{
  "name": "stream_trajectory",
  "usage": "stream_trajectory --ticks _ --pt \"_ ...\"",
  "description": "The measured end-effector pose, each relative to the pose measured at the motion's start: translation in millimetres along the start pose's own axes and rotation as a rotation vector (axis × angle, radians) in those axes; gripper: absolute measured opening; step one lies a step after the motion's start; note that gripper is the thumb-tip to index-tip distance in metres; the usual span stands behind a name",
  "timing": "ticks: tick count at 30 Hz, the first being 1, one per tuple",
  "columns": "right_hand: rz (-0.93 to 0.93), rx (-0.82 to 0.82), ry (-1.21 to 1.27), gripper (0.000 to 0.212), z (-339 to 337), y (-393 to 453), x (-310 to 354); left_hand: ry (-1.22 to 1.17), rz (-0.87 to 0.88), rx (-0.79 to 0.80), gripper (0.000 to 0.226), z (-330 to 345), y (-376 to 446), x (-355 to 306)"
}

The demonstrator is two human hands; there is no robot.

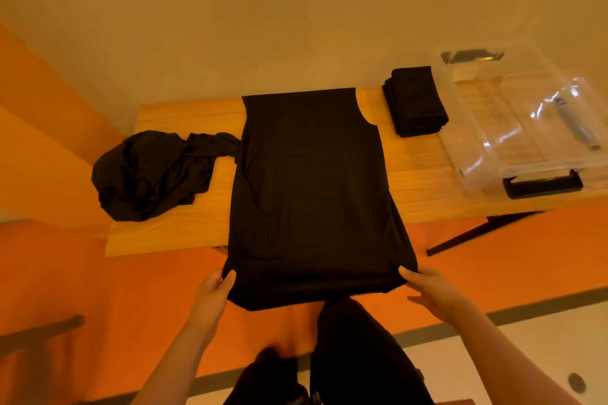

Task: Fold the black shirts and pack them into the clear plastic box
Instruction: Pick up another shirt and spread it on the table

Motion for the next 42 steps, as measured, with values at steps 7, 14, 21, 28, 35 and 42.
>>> stream_trajectory --ticks 7,14,21,28,35,42 --pt "0.058 -0.062 0.371 0.034 0.8 -10.1 -1.5 -0.216 -0.193 -0.121 0.011 -3.5 -12.2 6.9" --pt "0.050 -0.160 0.394 0.038 -14.4 -39.0 32.8 -0.260 -0.200 -0.213 0.013 -17.7 -17.1 -20.9" --pt "-0.247 -0.543 0.234 0.025 -44.7 -63.6 88.9 -0.010 0.260 -0.267 0.005 -13.1 -40.8 -101.3" --pt "-0.234 -0.193 0.223 0.014 -23.7 -62.6 127.2 0.424 0.378 0.133 0.015 2.2 -44.8 -147.7" --pt "-0.399 -0.046 -0.559 0.037 -12.9 -66.3 170.4 1.087 0.629 0.289 0.036 9.0 -40.7 -170.5" --pt "-0.637 0.047 -0.953 0.016 -9.6 -47.3 218.6 1.014 0.720 0.318 0.023 3.4 -27.5 -207.6"
Point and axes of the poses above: each hand's wrist, its own y-axis towards the middle knuckle, its own z-axis out of the palm, x = y × z, the point moved 9 cm from there along y, towards the middle knuckle, and after that the axes turned 8 degrees about -x, right-handed, at the moved point
